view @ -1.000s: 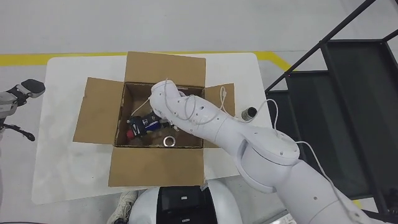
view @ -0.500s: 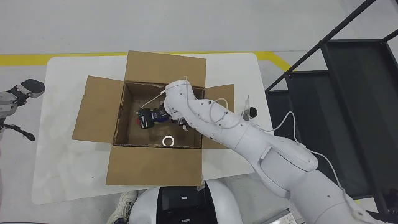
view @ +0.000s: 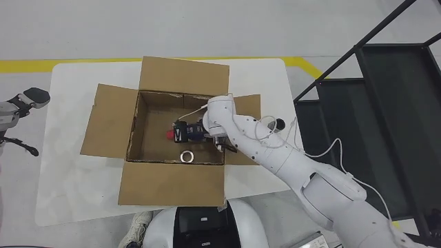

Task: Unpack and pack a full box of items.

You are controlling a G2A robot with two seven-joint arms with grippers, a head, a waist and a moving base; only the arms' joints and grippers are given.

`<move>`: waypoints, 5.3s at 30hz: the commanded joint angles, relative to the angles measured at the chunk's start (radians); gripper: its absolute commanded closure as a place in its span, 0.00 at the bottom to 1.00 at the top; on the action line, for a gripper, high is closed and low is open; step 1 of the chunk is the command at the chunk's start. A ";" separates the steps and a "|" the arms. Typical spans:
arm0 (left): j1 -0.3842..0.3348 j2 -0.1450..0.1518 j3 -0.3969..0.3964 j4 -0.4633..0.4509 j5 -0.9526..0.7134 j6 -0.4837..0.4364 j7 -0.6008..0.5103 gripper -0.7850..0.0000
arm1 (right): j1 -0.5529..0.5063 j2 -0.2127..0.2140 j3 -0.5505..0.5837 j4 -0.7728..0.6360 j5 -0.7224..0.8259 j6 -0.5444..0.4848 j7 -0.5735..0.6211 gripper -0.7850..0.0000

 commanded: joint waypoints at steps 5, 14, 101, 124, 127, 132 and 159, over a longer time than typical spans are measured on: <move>0.000 0.000 0.000 0.000 0.000 0.000 0.000 0.00 | 0.033 -0.009 -0.027 0.014 0.041 -0.018 -0.018 0.00; 0.000 0.000 0.000 0.000 0.000 0.000 0.000 0.00 | 0.091 -0.054 -0.082 0.136 0.089 -0.046 -0.094 0.00; 0.000 0.000 0.000 0.000 0.000 0.000 0.000 0.00 | -0.116 0.025 0.115 -0.249 -0.112 0.044 -0.204 1.00; 0.000 0.000 0.000 0.000 0.000 0.000 0.000 0.00 | -0.152 0.044 0.160 -0.287 -0.092 -0.032 -0.349 1.00; 0.000 0.000 0.000 0.000 0.000 0.000 0.000 0.00 | -0.212 0.082 0.262 -0.355 -0.111 -0.122 -0.504 1.00; 0.000 0.000 0.000 0.000 0.000 0.000 0.000 0.00 | -0.386 0.154 0.492 -0.525 -0.195 -0.226 -0.774 1.00; 0.000 0.000 0.000 0.000 0.000 0.000 0.000 0.00 | -0.644 0.229 0.807 -0.612 -0.321 -0.210 -1.403 1.00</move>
